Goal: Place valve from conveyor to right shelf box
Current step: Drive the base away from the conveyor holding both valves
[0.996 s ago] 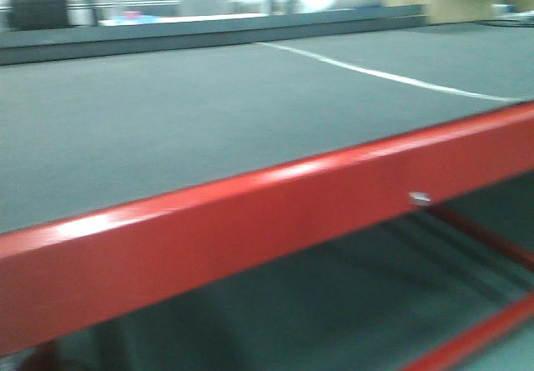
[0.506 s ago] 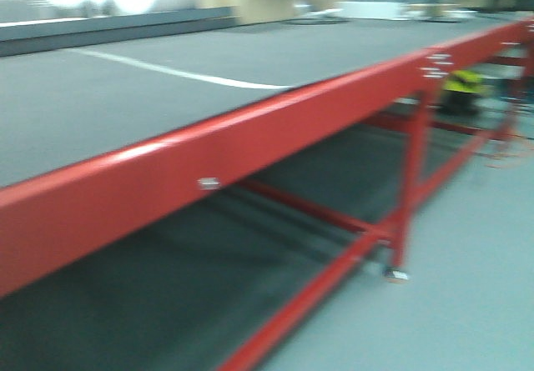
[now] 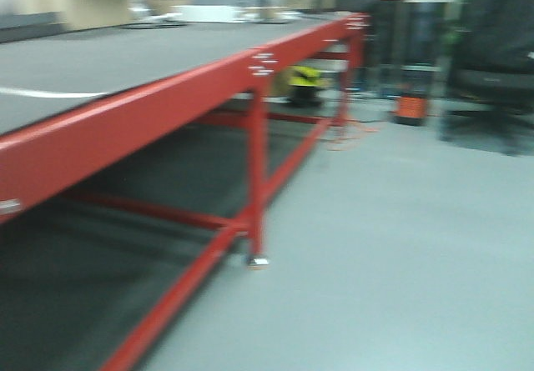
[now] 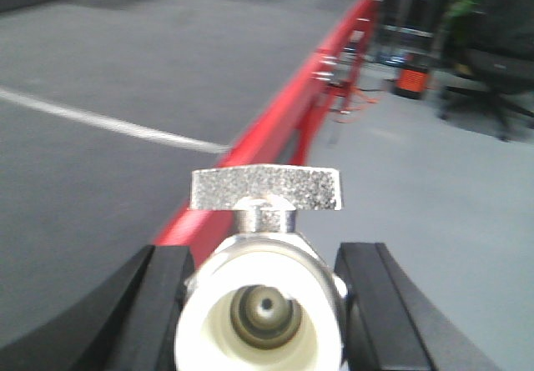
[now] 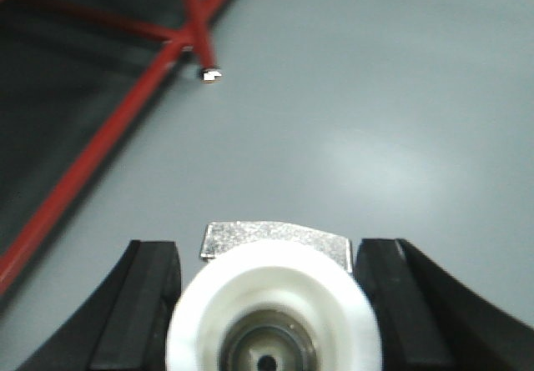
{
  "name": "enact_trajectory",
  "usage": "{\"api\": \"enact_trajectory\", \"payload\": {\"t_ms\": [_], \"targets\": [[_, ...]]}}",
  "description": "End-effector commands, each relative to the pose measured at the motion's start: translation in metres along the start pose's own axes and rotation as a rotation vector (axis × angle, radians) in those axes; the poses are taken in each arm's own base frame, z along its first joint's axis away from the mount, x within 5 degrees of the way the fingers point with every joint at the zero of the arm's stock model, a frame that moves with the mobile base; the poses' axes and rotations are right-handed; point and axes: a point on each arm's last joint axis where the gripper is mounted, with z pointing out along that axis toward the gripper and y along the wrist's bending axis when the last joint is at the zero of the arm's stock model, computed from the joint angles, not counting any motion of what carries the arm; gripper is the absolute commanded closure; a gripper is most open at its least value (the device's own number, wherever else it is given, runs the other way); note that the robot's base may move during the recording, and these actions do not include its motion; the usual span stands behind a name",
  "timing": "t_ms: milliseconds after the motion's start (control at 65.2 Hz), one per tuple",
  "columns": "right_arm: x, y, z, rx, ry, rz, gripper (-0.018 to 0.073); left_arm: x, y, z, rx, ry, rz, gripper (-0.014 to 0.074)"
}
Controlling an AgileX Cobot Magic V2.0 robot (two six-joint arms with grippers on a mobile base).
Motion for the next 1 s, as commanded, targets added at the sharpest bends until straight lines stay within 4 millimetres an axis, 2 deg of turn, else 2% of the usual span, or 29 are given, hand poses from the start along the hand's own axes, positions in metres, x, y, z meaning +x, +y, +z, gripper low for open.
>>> {"api": "enact_trajectory", "payload": {"t_ms": [0, 981], "targets": [[-0.009, 0.0, -0.0053, 0.005, -0.091, -0.009, 0.0721, -0.0068, -0.0005, -0.0027, 0.004, -0.067, -0.011, 0.0707], [-0.009, 0.0, -0.0053, 0.005, -0.091, -0.009, 0.0721, -0.0068, -0.0005, -0.0027, 0.004, -0.067, -0.011, 0.0707]]}}
